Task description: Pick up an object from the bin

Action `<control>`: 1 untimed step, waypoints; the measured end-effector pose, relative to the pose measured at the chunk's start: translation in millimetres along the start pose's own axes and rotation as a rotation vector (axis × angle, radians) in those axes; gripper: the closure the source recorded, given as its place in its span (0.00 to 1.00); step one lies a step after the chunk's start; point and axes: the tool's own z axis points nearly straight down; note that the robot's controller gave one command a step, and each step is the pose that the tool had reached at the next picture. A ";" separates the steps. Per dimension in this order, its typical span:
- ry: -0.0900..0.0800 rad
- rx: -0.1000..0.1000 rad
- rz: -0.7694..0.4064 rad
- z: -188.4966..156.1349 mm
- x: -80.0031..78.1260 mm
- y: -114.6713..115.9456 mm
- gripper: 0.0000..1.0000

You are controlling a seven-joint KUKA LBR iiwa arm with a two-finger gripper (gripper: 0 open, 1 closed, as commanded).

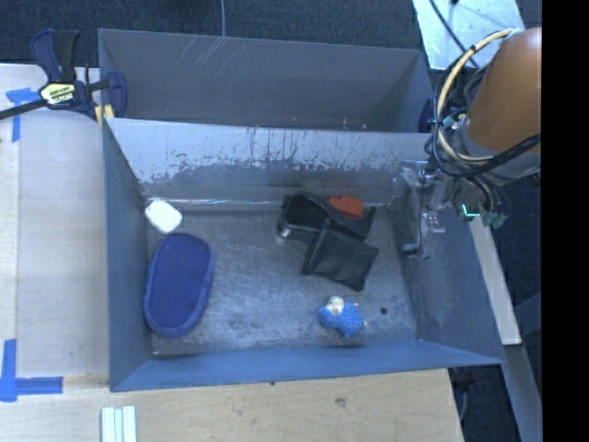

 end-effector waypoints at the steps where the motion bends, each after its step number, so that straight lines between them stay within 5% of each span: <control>1: -0.015 0.001 0.024 153.1 -40.1 29.1 0.00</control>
Offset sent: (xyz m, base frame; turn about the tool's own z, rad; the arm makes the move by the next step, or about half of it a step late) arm 0.0369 0.0293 -0.1529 0.0241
